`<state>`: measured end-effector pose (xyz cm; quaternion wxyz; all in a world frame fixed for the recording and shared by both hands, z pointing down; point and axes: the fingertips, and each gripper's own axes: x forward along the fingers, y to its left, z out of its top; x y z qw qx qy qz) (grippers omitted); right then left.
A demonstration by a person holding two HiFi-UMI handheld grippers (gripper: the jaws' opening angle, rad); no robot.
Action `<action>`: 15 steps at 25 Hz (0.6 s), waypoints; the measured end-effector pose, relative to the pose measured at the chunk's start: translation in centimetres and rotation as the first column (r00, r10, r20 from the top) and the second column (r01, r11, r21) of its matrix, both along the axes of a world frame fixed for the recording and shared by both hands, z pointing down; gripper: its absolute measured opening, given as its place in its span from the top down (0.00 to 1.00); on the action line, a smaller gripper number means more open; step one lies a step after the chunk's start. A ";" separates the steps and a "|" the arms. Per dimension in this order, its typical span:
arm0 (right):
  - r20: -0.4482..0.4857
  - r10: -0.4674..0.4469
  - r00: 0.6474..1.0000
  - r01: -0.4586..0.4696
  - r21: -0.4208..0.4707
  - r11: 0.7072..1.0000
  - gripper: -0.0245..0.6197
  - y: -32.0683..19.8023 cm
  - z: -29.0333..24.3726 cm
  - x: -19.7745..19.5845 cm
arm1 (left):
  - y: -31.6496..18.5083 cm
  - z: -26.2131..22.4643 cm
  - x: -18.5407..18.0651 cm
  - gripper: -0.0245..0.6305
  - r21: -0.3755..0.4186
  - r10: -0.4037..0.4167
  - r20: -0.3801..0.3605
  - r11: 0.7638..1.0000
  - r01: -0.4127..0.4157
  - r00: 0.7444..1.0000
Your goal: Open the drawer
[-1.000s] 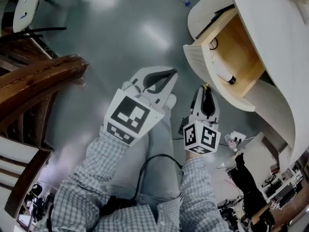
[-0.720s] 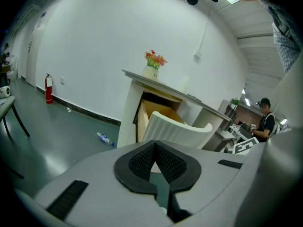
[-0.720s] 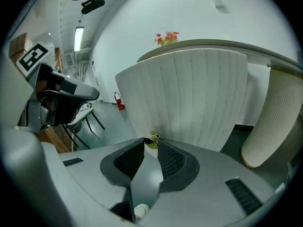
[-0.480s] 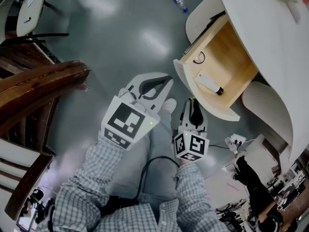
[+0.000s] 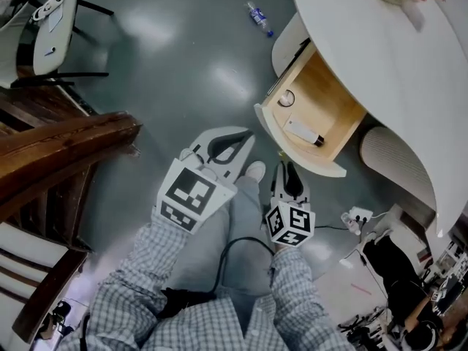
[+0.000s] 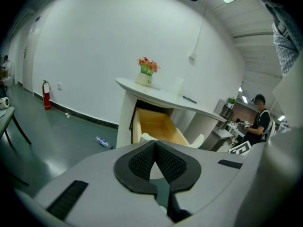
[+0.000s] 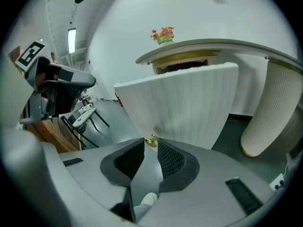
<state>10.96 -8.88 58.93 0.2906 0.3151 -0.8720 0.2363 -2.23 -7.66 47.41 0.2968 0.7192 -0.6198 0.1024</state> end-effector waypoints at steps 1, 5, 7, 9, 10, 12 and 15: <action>0.001 -0.007 1.000 0.007 0.005 1.000 0.84 0.1 -0.8 0.3 | -0.1 -0.7 0.1 0.96 0.004 0.005 0.001 1.000 -0.005 1.000; 0.030 -0.046 0.998 0.044 0.043 0.998 0.91 0.4 -5.3 0.9 | -0.6 -4.0 0.3 0.96 0.023 0.026 -0.007 0.999 -0.026 1.000; 0.055 -0.053 0.997 0.050 0.059 0.997 0.93 0.2 -7.7 1.2 | -0.9 -5.7 0.4 0.96 0.032 0.033 0.001 0.999 -0.033 0.999; 0.082 -0.060 0.995 0.054 0.076 0.996 0.93 -0.4 -10.2 1.2 | -1.2 -7.5 0.5 0.96 0.041 0.043 0.010 0.998 -0.043 0.999; 0.097 -0.063 0.993 0.055 0.083 0.995 0.93 -0.8 -11.4 1.2 | -1.4 -8.4 0.6 0.96 0.047 0.048 0.013 0.998 -0.049 0.999; 0.128 -0.067 0.989 0.055 0.100 0.993 0.94 -1.6 -13.8 1.2 | -1.7 -10.2 0.8 0.96 0.061 0.059 0.018 0.996 -0.060 0.998; 0.154 -0.055 0.987 0.034 0.137 0.990 0.94 -2.8 -17.4 1.9 | -2.0 -12.9 1.3 0.96 0.076 0.066 0.016 0.995 -0.067 0.998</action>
